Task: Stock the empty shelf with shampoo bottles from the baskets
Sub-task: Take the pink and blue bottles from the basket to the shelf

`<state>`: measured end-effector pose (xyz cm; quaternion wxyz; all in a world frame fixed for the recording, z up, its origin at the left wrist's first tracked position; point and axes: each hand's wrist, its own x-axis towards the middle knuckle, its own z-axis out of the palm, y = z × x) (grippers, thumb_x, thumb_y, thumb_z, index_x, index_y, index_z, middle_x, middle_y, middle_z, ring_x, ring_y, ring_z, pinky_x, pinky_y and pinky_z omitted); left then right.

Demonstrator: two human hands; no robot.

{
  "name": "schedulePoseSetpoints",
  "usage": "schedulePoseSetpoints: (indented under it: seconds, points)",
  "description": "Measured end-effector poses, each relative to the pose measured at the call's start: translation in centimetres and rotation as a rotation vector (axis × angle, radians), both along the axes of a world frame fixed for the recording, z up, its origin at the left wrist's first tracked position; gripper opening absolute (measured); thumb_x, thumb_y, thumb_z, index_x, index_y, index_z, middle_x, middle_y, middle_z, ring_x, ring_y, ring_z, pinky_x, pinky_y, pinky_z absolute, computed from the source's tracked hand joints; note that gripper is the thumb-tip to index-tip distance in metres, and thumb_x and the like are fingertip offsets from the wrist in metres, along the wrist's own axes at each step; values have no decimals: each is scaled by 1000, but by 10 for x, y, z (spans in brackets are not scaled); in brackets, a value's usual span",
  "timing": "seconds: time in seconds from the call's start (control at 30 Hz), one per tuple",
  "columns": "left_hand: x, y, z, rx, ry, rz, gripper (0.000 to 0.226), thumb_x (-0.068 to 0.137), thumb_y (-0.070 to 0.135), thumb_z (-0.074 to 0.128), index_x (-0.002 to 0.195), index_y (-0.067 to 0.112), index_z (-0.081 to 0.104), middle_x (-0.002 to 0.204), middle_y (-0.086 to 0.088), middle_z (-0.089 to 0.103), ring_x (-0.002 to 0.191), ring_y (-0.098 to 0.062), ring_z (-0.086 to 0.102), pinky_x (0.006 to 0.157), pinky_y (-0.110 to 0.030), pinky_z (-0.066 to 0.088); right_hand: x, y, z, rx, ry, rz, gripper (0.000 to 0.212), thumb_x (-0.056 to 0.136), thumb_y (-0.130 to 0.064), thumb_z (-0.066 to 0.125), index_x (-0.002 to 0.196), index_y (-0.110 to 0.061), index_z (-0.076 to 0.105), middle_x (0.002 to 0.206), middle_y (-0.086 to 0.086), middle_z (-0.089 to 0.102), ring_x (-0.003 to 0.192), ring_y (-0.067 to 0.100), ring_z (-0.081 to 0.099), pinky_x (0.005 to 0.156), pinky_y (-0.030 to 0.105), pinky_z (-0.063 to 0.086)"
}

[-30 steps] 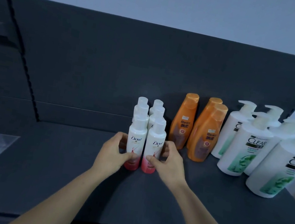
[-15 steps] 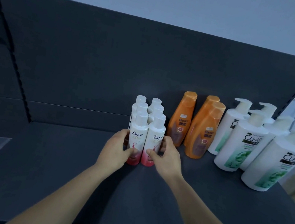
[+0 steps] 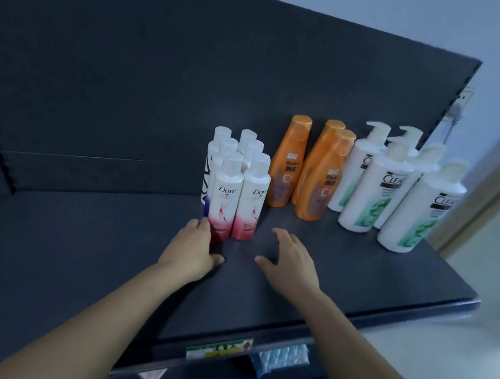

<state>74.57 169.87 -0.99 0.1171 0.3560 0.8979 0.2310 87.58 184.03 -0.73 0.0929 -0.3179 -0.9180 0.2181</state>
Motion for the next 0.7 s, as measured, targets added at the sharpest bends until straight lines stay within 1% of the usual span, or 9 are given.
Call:
schedulePoseSetpoints:
  seconds: [0.13, 0.27, 0.4, 0.47, 0.53, 0.57, 0.7]
  points:
    - [16, -2, -3, -88, 64, -72, 61, 82, 43, 70, 124, 5, 47, 123, -11, 48, 119, -30, 48, 97, -36, 42, 37, -8, -3, 68, -58, -69, 59, 93, -35, 61, 145, -18, 38, 140, 4, 47, 133, 25, 41, 103, 38, 41]
    - [44, 4, 4, -58, 138, -200, 55, 83, 42, 68, 120, 6, 49, 123, -10, 49, 120, -28, 45, 97, -35, 41, 81, -13, 1, 100, -83, -153, 56, 94, -36, 59, 144, -18, 40, 138, 5, 47, 132, 25, 41, 103, 38, 41]
    - [88, 23, 11, -4, 198, -381, 64, 88, 39, 65, 137, 7, 39, 137, -10, 41, 131, -27, 36, 105, -37, 37, 135, -16, 5, 131, -74, -267, 55, 93, -34, 59, 143, -18, 42, 140, 5, 47, 134, 26, 40, 105, 35, 36]
    - [111, 31, 14, 42, 231, -466, 68, 89, 37, 64, 141, 5, 35, 142, -10, 38, 134, -25, 33, 107, -34, 34, 159, -17, 3, 141, -98, -314, 55, 94, -34, 58, 143, -18, 41, 141, 5, 47, 133, 26, 41, 106, 35, 36]
    - [150, 45, 14, 62, 269, -574, 70, 89, 35, 64, 144, 5, 32, 143, -10, 37, 136, -24, 31, 110, -31, 29, 203, -20, 4, 130, -133, -392, 54, 94, -34, 57, 144, -18, 41, 141, 5, 48, 133, 26, 42, 106, 36, 37]
    - [157, 47, 12, 65, 295, -594, 69, 90, 35, 64, 143, 5, 33, 143, -10, 37, 136, -24, 31, 111, -31, 28, 212, -21, 2, 127, -148, -396, 54, 94, -33, 57, 143, -18, 41, 140, 5, 48, 132, 26, 43, 105, 36, 38]
    - [222, 58, -2, 37, 400, -752, 64, 90, 37, 61, 141, 8, 35, 140, -8, 40, 133, -24, 33, 112, -31, 27, 290, -35, -6, 107, -237, -522, 53, 94, -36, 57, 141, -17, 41, 139, 6, 48, 129, 27, 44, 104, 37, 41]
